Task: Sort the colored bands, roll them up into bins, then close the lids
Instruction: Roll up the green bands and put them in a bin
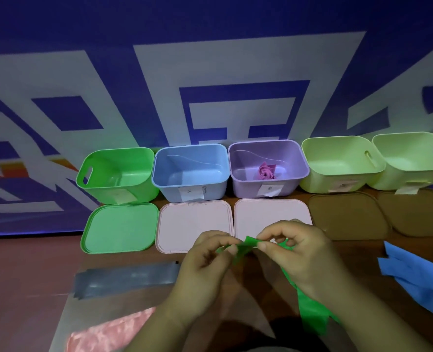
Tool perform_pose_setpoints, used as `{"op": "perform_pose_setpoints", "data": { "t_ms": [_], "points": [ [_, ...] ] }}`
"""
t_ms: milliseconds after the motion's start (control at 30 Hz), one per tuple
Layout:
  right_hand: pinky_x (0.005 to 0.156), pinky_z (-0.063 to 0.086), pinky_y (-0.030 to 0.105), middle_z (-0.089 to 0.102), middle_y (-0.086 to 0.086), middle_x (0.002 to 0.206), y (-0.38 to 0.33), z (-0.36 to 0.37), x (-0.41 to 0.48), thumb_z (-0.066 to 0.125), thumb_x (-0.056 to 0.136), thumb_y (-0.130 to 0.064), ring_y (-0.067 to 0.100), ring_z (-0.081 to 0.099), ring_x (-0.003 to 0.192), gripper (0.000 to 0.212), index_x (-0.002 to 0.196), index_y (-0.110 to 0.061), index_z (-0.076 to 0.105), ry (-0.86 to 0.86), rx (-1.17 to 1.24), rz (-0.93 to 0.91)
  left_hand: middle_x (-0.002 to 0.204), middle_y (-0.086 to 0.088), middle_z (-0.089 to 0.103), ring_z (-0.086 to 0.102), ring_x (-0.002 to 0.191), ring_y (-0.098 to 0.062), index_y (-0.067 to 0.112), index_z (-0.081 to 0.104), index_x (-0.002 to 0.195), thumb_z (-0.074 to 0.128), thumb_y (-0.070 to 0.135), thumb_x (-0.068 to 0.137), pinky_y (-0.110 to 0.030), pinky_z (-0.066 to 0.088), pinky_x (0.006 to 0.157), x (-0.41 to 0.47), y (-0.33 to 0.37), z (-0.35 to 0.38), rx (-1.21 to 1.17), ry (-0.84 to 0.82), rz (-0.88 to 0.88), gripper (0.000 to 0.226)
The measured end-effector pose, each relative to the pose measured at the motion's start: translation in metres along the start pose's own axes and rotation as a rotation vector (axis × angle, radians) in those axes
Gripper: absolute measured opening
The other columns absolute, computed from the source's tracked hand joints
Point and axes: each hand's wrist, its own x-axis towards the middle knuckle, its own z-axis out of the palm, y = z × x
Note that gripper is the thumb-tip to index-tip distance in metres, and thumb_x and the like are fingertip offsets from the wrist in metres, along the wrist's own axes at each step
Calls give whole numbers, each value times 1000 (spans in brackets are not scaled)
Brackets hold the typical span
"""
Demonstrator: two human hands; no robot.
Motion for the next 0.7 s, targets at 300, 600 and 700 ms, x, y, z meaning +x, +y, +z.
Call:
{"op": "perform_pose_setpoints", "data": {
  "t_ms": [300, 600, 700],
  "points": [
    [71, 53, 21, 73, -2, 82, -32, 18, -14, 76, 79, 1, 16, 67, 74, 32, 85, -30, 74, -72, 199, 36, 82, -3, 71, 65, 78, -12, 16, 71, 83, 72, 5, 85, -23, 51, 72, -7, 12, -21, -152, -120, 98, 11],
    [69, 52, 19, 75, 0, 77, -7, 20, -38, 76, 79, -1, 12, 70, 73, 21, 81, -22, 76, 62, 234, 201, 71, 1, 64, 60, 69, -10, 13, 73, 90, 71, -3, 83, -20, 50, 67, -7, 7, -11, -237, -231, 31, 17],
    [71, 55, 21, 76, 0, 79, 8, 20, -46, 76, 78, 2, 13, 71, 76, 26, 80, -24, 77, 124, 291, 266, 78, -11, 72, 65, 73, -13, 8, 75, 89, 69, 0, 87, -23, 53, 69, -7, 2, 1, -208, -286, -9, 11]
  ]
}}
